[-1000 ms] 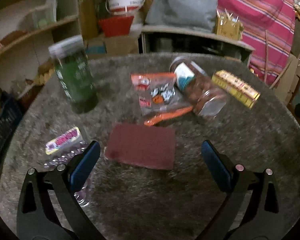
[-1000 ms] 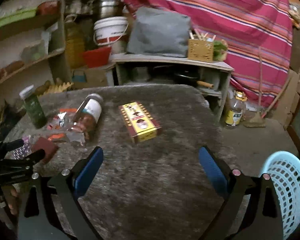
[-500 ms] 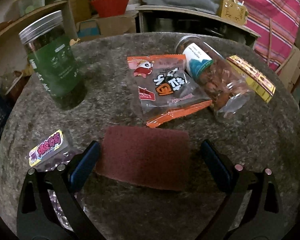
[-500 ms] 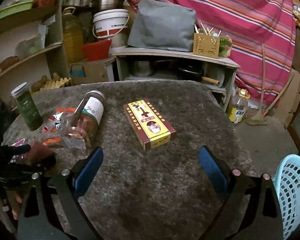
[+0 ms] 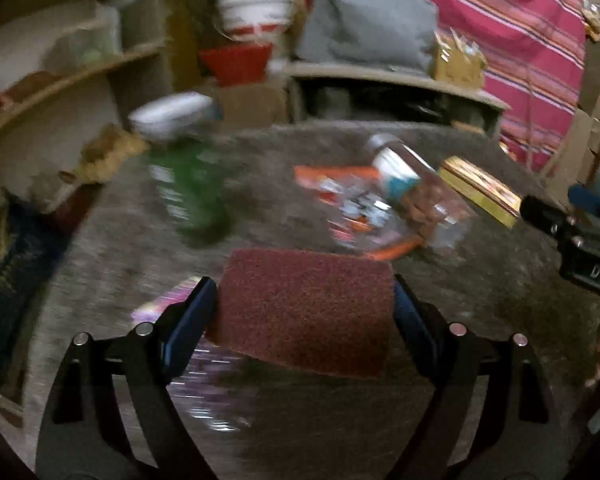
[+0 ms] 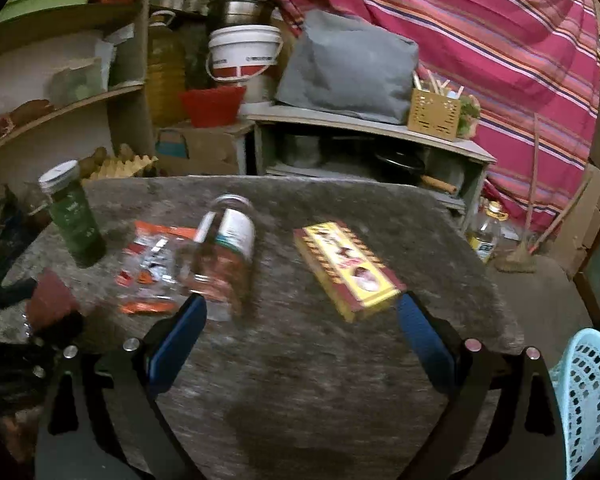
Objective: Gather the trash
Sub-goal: 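Lift the maroon pad with the left tool while the right tool grasps the orange snack bag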
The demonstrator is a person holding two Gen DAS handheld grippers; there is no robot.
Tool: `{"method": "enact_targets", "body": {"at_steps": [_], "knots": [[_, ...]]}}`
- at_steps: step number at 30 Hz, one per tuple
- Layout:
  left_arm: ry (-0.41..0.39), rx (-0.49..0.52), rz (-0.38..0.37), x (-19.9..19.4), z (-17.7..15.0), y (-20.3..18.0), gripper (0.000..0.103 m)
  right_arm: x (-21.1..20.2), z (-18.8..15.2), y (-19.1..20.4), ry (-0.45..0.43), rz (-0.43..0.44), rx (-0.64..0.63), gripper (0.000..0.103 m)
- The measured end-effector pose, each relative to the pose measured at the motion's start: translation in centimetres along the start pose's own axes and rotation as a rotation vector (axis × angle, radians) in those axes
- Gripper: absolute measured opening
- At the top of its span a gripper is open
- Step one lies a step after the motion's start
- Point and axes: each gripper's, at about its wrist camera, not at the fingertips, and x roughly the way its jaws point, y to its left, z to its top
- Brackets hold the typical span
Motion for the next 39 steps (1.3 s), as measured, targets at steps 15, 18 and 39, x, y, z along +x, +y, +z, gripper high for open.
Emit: {"method": "enact_targets", "body": {"at_steps": [15, 18, 39], "knots": [[0.001, -0.161, 0.162, 0.8, -1.8, 13.7, 0.084, 4.8, 0.7, 12.6, 0.091, 0.058, -0.128, 0.094], [-0.001, -0.175, 0.171, 1.1, -1.6, 14.9, 0.084, 6.1, 0.8, 13.9, 0.113, 0.052, -0.135, 0.094], [-0.010, -0.161, 0.187, 1.4, -1.3, 15.5, 0.084, 8.8, 0.6, 15.0, 0.173, 0.044, -0.102, 0.035]]}}
